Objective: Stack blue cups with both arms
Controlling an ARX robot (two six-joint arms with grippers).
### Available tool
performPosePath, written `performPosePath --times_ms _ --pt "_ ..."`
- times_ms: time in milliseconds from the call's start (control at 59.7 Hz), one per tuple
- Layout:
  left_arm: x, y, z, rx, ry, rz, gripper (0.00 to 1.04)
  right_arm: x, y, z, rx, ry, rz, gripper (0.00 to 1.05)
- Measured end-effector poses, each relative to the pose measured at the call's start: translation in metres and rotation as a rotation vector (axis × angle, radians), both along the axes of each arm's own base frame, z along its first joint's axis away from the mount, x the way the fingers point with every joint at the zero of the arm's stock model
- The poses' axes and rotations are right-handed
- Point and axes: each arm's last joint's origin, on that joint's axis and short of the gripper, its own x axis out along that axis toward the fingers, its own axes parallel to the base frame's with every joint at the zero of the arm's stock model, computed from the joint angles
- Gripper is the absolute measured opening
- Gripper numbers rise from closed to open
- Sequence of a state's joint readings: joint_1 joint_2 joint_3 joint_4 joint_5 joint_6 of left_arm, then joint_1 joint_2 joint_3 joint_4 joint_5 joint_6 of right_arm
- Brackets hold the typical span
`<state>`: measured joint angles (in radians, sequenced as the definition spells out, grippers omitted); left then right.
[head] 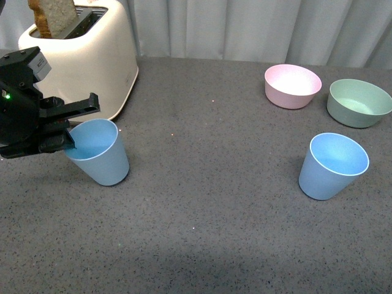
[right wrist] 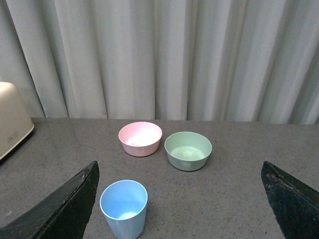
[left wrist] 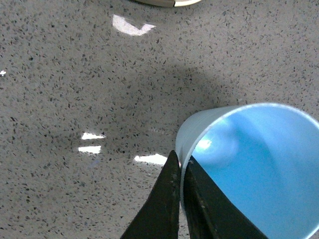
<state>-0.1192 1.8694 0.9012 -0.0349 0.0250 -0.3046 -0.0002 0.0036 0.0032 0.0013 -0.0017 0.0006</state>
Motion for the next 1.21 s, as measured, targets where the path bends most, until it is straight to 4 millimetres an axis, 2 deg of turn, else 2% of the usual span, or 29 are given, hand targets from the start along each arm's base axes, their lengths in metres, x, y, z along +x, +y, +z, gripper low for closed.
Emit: performPosePath --times_ms 218,436,553,771,938,1206 --pt "0.006 -0.018 0.015 0.018 -0.036 -0.047 0.04 0.0 0.0 0.0 0.0 0.0 0.0 0.95" --pt "0.014 -0.061 0.027 0.018 -0.08 -0.143 0.04 0.0 0.0 0.0 0.0 0.0 0.0 0.95" --pt "0.013 -0.089 0.021 0.017 -0.056 -0.202 0.04 0.0 0.0 0.0 0.0 0.0 0.0 0.95" --pt "0.006 -0.121 0.009 0.027 -0.019 -0.265 0.04 0.0 0.0 0.0 0.0 0.0 0.0 0.95" --pt "0.005 -0.131 0.007 0.037 -0.016 -0.285 0.04 0.0 0.0 0.0 0.0 0.0 0.0 0.95" --pt "0.008 -0.132 0.001 0.066 -0.016 -0.269 0.04 0.0 0.0 0.0 0.0 0.0 0.0 0.95"
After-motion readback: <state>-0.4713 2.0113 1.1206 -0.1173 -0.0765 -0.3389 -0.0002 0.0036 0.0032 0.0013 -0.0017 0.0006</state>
